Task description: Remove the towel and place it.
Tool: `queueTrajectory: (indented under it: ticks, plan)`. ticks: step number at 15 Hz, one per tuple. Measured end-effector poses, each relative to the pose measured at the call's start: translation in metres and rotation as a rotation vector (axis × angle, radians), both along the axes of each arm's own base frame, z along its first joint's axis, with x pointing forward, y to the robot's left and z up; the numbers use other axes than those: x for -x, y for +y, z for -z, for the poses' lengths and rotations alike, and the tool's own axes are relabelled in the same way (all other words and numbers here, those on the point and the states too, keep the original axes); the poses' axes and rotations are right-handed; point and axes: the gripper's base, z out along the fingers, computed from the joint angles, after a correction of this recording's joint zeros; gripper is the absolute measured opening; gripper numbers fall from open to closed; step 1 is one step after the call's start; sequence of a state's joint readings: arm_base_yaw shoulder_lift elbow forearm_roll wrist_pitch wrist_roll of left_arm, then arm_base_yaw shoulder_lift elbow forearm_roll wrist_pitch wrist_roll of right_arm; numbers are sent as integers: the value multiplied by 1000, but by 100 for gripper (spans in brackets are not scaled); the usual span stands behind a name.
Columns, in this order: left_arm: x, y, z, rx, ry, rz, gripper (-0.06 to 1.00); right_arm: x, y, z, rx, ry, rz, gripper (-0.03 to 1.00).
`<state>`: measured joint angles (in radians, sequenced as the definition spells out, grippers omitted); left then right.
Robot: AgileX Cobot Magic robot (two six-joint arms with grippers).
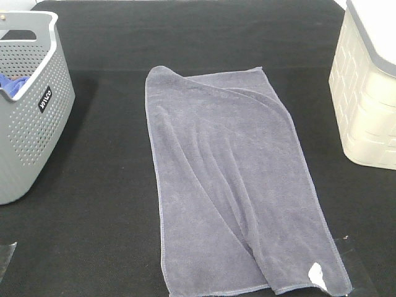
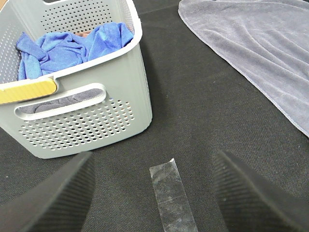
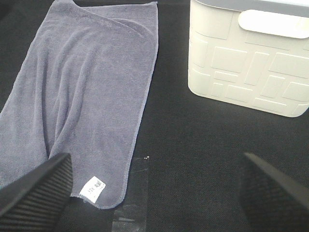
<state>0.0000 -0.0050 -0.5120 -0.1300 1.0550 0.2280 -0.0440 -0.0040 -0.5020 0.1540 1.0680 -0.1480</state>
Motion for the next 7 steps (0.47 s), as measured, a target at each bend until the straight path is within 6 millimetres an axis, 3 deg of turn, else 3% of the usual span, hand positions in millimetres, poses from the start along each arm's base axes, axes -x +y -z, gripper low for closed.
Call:
queueTrajectory:
  ticks: [7]
  plan:
    - [0,0,0,0,0,0,67,0,0,0,0,0,0,86]
